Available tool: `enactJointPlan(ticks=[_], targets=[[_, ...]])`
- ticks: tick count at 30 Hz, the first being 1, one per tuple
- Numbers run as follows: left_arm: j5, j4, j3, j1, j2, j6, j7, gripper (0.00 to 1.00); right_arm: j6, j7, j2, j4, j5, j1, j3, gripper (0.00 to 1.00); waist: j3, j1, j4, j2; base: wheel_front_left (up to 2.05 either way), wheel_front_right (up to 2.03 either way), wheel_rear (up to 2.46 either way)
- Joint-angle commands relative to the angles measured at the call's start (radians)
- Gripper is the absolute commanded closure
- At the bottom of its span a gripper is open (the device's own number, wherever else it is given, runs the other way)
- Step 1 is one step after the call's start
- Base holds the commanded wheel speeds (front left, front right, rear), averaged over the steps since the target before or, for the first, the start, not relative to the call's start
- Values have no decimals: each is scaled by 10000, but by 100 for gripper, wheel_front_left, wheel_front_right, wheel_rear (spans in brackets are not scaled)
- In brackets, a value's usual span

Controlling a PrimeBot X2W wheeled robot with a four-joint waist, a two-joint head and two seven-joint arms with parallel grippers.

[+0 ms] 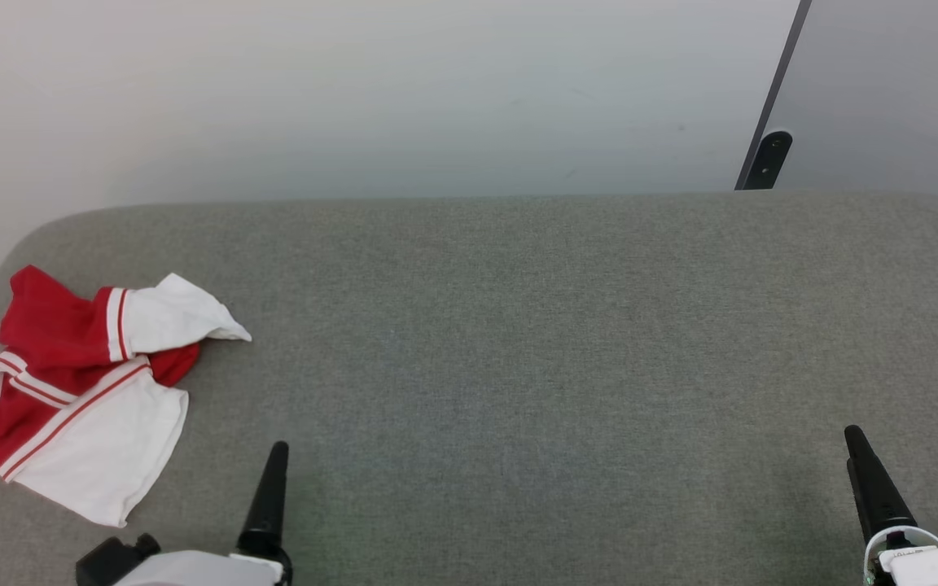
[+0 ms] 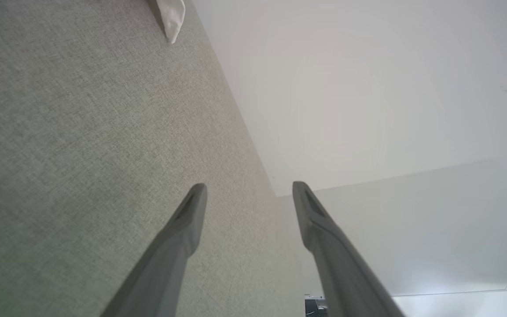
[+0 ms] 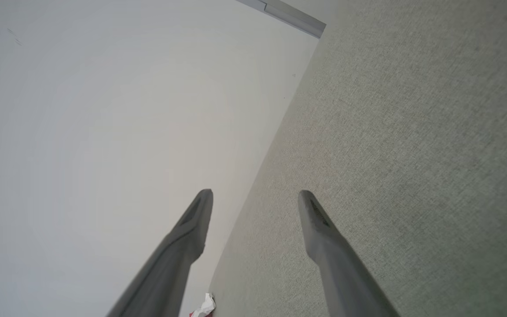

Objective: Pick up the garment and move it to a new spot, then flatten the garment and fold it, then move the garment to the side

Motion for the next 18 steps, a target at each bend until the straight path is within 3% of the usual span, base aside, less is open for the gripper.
enactJointPlan(ticks=[1,18], targets=[[658,-306,-151,-29,61,163,-117,0,3,-169,-266,-260,-525,9,146,0,4,0,6,0,0,0,0],[4245,-776,-1056,395,78,1104,-705,0,4,-893,-932,-744,-3531,295,684,0,-3,0,52,0,0,0,0]])
